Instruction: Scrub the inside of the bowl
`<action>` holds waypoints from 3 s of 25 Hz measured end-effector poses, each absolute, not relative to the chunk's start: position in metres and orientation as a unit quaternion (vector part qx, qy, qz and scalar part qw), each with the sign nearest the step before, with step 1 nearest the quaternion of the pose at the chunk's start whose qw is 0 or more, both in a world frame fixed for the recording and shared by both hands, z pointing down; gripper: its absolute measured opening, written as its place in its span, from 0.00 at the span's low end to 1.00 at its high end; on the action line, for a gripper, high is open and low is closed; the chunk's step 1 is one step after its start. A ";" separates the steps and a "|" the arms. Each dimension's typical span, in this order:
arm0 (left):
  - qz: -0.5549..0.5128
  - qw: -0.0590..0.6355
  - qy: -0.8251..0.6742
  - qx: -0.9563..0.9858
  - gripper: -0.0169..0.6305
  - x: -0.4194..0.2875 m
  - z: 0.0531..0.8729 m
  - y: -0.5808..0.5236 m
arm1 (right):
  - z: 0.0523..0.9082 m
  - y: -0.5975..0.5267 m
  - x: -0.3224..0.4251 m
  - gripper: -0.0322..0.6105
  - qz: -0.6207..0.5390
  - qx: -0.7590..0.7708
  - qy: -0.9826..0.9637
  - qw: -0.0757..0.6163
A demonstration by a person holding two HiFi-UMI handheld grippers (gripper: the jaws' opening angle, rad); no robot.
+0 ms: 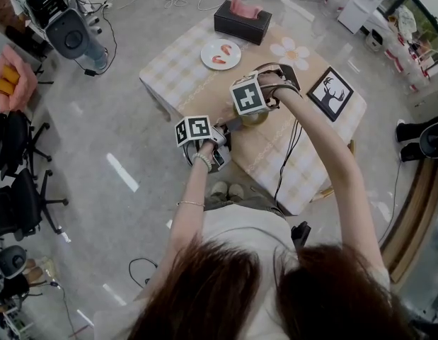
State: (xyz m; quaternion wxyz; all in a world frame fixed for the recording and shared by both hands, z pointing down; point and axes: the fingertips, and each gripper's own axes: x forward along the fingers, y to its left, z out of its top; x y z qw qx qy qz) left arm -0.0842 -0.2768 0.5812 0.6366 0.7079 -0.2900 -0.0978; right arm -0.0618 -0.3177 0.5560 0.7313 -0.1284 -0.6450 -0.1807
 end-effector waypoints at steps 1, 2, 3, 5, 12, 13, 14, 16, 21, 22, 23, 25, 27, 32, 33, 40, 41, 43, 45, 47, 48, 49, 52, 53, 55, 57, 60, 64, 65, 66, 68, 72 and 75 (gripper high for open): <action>-0.099 0.637 -0.290 0.707 0.21 -0.084 0.581 -0.276 | 0.556 -0.319 -0.062 0.20 -0.181 -0.126 -0.646 0.731; -0.099 0.638 -0.289 0.707 0.21 -0.084 0.581 -0.276 | 0.555 -0.320 -0.062 0.20 -0.180 -0.123 -0.647 0.731; -0.100 0.639 -0.289 0.706 0.21 -0.084 0.581 -0.276 | 0.555 -0.321 -0.062 0.20 -0.180 -0.121 -0.648 0.730; -0.101 0.639 -0.289 0.706 0.21 -0.084 0.581 -0.276 | 0.554 -0.323 -0.062 0.20 -0.178 -0.116 -0.652 0.728; -0.099 0.639 -0.288 0.706 0.21 -0.084 0.581 -0.275 | 0.551 -0.328 -0.062 0.20 -0.172 -0.098 -0.661 0.724; -0.099 0.639 -0.288 0.706 0.21 -0.084 0.581 -0.275 | 0.551 -0.328 -0.061 0.20 -0.172 -0.095 -0.662 0.724; -0.099 0.639 -0.288 0.706 0.21 -0.084 0.581 -0.275 | 0.549 -0.329 -0.060 0.20 -0.171 -0.092 -0.662 0.724; -0.099 0.639 -0.288 0.706 0.21 -0.083 0.582 -0.275 | 0.547 -0.329 -0.058 0.20 -0.172 -0.089 -0.662 0.724; -0.099 0.640 -0.287 0.706 0.21 -0.084 0.582 -0.275 | 0.545 -0.332 -0.051 0.20 -0.170 -0.082 -0.657 0.730; -0.099 0.640 -0.286 0.706 0.21 -0.084 0.582 -0.275 | 0.544 -0.333 -0.049 0.20 -0.170 -0.080 -0.656 0.731; -0.099 0.640 -0.286 0.706 0.21 -0.084 0.582 -0.275 | 0.544 -0.333 -0.047 0.20 -0.169 -0.078 -0.654 0.733; -0.099 0.641 -0.286 0.706 0.21 -0.084 0.582 -0.275 | 0.543 -0.333 -0.043 0.20 -0.167 -0.074 -0.652 0.736; -0.099 0.640 -0.286 0.706 0.21 -0.084 0.581 -0.275 | 0.542 -0.333 -0.040 0.20 -0.165 -0.072 -0.649 0.739; -0.100 0.642 -0.284 0.705 0.21 -0.084 0.582 -0.275 | 0.541 -0.334 -0.029 0.20 -0.160 -0.066 -0.641 0.748; -0.099 0.642 -0.283 0.706 0.21 -0.084 0.581 -0.275 | 0.541 -0.334 -0.026 0.20 -0.159 -0.065 -0.639 0.750; -0.100 0.643 -0.282 0.705 0.21 -0.084 0.582 -0.275 | 0.542 -0.330 -0.012 0.20 -0.155 -0.063 -0.627 0.761; -0.100 0.643 -0.282 0.705 0.21 -0.084 0.582 -0.275 | 0.543 -0.329 -0.011 0.20 -0.154 -0.063 -0.625 0.763; -0.100 0.643 -0.281 0.706 0.21 -0.083 0.583 -0.276 | 0.545 -0.327 -0.007 0.20 -0.152 -0.065 -0.620 0.767; -0.100 0.642 -0.281 0.706 0.21 -0.084 0.584 -0.276 | 0.547 -0.324 -0.004 0.20 -0.150 -0.067 -0.615 0.772; -0.100 0.643 -0.280 0.706 0.21 -0.084 0.585 -0.277 | 0.549 -0.321 -0.002 0.20 -0.147 -0.070 -0.612 0.774; -0.101 0.643 -0.280 0.706 0.21 -0.084 0.585 -0.277 | 0.550 -0.318 -0.001 0.20 -0.145 -0.072 -0.611 0.775; -0.102 0.644 -0.280 0.705 0.21 -0.084 0.585 -0.277 | 0.550 -0.316 -0.001 0.20 -0.145 -0.074 -0.610 0.776; -0.105 0.645 -0.280 0.703 0.21 -0.085 0.584 -0.277 | 0.550 -0.311 0.000 0.20 -0.144 -0.079 -0.605 0.779; -0.106 0.645 -0.280 0.703 0.21 -0.085 0.584 -0.277 | 0.549 -0.309 0.001 0.20 -0.143 -0.081 -0.604 0.780; -0.105 0.645 -0.280 0.703 0.21 -0.085 0.584 -0.277 | 0.549 -0.305 0.001 0.20 -0.142 -0.085 -0.600 0.783; -0.104 0.644 -0.280 0.704 0.21 -0.085 0.584 -0.276 | 0.549 -0.301 0.001 0.20 -0.141 -0.089 -0.597 0.785; -0.103 0.643 -0.280 0.705 0.21 -0.084 0.584 -0.276 | 0.551 -0.296 -0.002 0.20 -0.140 -0.099 -0.596 0.784; -0.102 0.643 -0.281 0.705 0.21 -0.084 0.584 -0.277 | 0.553 -0.289 -0.004 0.20 -0.133 -0.113 -0.587 0.790; -0.102 0.643 -0.281 0.705 0.21 -0.084 0.584 -0.277 | 0.554 -0.288 -0.005 0.20 -0.133 -0.116 -0.585 0.791; -0.102 0.643 -0.282 0.705 0.21 -0.084 0.585 -0.277 | 0.555 -0.288 -0.006 0.20 -0.133 -0.119 -0.583 0.793; -0.102 0.643 -0.282 0.705 0.21 -0.084 0.585 -0.276 | 0.554 -0.285 -0.005 0.20 -0.127 -0.120 -0.575 0.799; -0.104 0.645 -0.281 0.703 0.21 -0.084 0.584 -0.276 | 0.554 -0.281 -0.011 0.20 -0.122 -0.129 -0.574 0.799; -0.103 0.645 -0.279 0.703 0.21 -0.084 0.583 -0.275 | 0.557 -0.281 -0.016 0.20 -0.121 -0.133 -0.579 0.796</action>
